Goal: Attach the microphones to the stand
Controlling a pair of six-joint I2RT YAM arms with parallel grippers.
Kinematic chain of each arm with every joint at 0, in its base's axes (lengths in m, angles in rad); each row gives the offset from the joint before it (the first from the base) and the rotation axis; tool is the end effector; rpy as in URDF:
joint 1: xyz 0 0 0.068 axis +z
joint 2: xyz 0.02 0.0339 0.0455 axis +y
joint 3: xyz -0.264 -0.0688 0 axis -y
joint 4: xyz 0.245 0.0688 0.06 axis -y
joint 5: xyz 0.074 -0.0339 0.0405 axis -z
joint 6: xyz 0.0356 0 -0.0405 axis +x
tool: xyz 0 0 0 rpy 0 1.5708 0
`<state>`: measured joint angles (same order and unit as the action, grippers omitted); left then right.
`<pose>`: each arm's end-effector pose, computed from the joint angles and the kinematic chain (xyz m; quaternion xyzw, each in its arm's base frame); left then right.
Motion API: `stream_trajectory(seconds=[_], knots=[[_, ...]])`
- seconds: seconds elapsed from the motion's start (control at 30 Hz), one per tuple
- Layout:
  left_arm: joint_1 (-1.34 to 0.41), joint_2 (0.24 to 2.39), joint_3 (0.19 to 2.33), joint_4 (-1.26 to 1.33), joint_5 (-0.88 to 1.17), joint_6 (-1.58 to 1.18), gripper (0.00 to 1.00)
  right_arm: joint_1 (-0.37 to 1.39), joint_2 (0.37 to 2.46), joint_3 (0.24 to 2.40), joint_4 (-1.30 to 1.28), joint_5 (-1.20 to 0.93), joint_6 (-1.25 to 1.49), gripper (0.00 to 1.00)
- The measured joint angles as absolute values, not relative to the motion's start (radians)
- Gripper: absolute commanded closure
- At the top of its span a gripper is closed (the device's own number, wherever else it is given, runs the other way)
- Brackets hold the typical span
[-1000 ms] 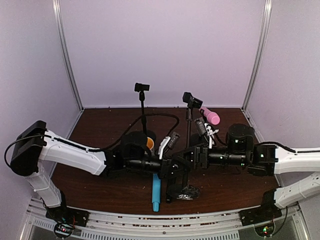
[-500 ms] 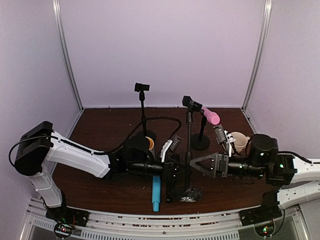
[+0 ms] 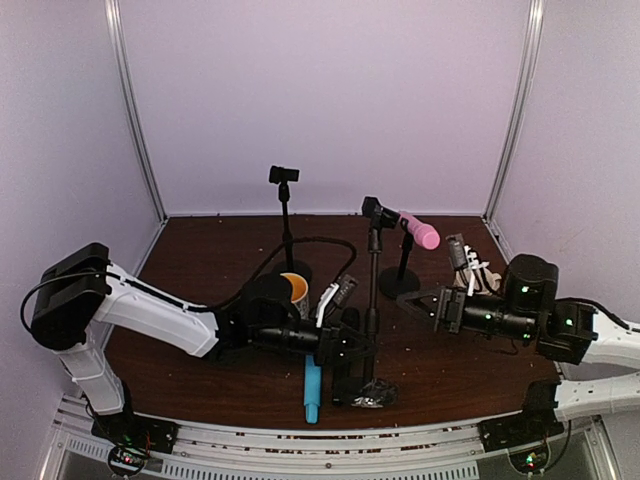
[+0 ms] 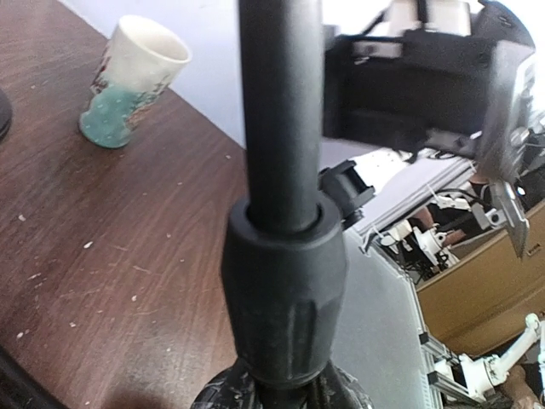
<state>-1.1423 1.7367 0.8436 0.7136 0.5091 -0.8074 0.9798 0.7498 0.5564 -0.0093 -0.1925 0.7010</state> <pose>0.1369 -0.3413 0.2019 0.2829 0.7056 -0.6218 0.1882 0.0977 0.1578 0.2833 -0.1673 0.7555 0.5182 0.3642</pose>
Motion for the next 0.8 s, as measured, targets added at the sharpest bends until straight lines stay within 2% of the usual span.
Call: stream_trajectory(seconds=[0.23, 0.5, 0.8], knots=[[-1.151, 1.738, 0.847, 0.738, 0.53, -0.81, 1.0, 0.979, 0.927, 0.556, 0.144, -0.304, 0.71, 0.19], [-1.154, 1.828, 0.87, 0.86, 0.549, -0.862, 1.0, 1.011, 1.007, 0.545, 0.309, -0.362, 0.756, 0.19], [-1.162, 1.881, 0.877, 0.958, 0.573, -0.901, 1.0, 1.036, 0.959, 0.524, 0.279, -0.336, 0.811, 0.2]])
